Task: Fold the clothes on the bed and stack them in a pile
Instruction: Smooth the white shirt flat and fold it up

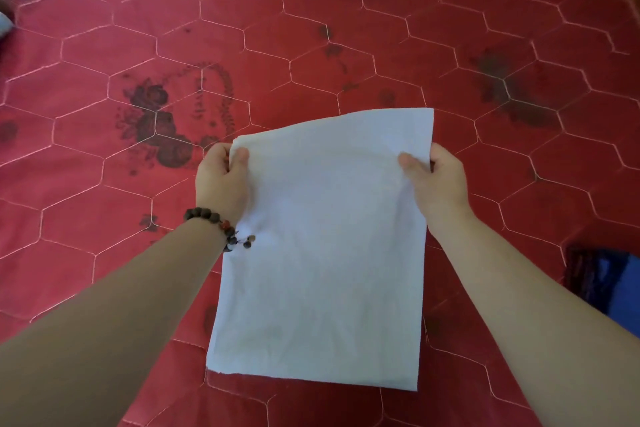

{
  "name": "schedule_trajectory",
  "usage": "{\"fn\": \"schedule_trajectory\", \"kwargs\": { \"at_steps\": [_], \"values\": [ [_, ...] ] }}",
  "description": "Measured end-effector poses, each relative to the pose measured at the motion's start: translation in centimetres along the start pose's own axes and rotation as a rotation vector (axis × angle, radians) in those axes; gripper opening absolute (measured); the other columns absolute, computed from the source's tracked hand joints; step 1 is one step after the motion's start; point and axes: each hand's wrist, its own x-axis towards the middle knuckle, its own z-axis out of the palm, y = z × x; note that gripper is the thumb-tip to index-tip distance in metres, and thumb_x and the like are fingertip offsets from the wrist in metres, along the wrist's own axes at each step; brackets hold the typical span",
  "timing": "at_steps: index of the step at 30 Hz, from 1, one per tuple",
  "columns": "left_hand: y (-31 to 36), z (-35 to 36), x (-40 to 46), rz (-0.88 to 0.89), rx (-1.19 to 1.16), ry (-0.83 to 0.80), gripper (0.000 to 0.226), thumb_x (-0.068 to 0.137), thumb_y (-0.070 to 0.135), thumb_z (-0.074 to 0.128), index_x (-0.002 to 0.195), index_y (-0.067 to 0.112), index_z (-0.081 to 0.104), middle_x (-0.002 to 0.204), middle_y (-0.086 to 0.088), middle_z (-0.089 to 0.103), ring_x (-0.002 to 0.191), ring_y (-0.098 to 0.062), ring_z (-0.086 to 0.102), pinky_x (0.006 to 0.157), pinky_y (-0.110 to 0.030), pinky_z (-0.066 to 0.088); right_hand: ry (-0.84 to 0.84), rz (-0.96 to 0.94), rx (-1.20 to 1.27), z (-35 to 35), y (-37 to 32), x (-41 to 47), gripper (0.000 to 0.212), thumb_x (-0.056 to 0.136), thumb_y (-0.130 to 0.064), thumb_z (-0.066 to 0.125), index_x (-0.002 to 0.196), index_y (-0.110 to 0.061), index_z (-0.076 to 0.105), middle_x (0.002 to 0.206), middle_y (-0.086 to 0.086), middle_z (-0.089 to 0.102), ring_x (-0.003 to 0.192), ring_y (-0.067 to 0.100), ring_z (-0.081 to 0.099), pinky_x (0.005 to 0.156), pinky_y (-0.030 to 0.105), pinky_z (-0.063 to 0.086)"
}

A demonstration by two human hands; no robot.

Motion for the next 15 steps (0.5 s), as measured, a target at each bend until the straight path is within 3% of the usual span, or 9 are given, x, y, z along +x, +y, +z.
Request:
{"fn": "schedule_trajectory", "kwargs": {
  "at_steps": [5, 9, 12, 15],
  "values": [
    [-0.1, 1.0, 1.8, -0.048, 0.19, -0.039, 0.022, 0.098, 0.022, 0.045, 0.094, 0.005, 0.058, 0.079, -0.004, 0.055, 0.077, -0.021, 0.049, 0.059, -0.03, 0.033, -0.019, 0.135, -0.111, 1.0, 0.8, 2.0, 0.029, 0.087, -0.017, 0.065, 0.098, 0.01, 0.063, 0.078, 0.024, 0.058, 0.071, 0.019, 0.05, 0.065, 0.032, 0.039],
    [0.3, 0.6, 3.1, 0.008, 0.211, -0.052, 0.02, 0.097, 0.025, 0.046, 0.091, 0.008, 0.056, 0.074, 0.002, 0.05, 0.076, -0.021, 0.048, 0.059, -0.03, 0.032, 0.02, 0.102, -0.142, 1.2, -0.1, 3.0, 0.032, 0.086, -0.021, 0.065, 0.095, 0.01, 0.062, 0.073, 0.011, 0.051, 0.067, 0.018, 0.046, 0.062, 0.032, 0.036],
    [0.1, 0.7, 3.0, -0.012, 0.263, -0.124, 0.025, 0.098, 0.032, 0.047, 0.104, 0.01, 0.058, 0.086, 0.004, 0.055, 0.081, -0.016, 0.05, 0.061, -0.025, 0.033, 0.002, 0.172, -0.165, 1.1, 0.4, 3.0, 0.034, 0.087, -0.027, 0.068, 0.093, 0.006, 0.064, 0.078, 0.007, 0.061, 0.069, 0.022, 0.055, 0.062, 0.034, 0.043],
    [-0.1, 0.5, 2.1, 0.015, 0.315, -0.086, 0.031, 0.097, 0.029, 0.05, 0.121, 0.01, 0.055, 0.107, -0.001, 0.06, 0.091, -0.017, 0.052, 0.075, -0.028, 0.039, 0.039, 0.139, -0.253, 0.8, 1.2, 2.0, 0.025, 0.088, -0.025, 0.066, 0.087, 0.0, 0.065, 0.075, 0.004, 0.061, 0.07, 0.021, 0.056, 0.066, 0.037, 0.046]
  ]
}}
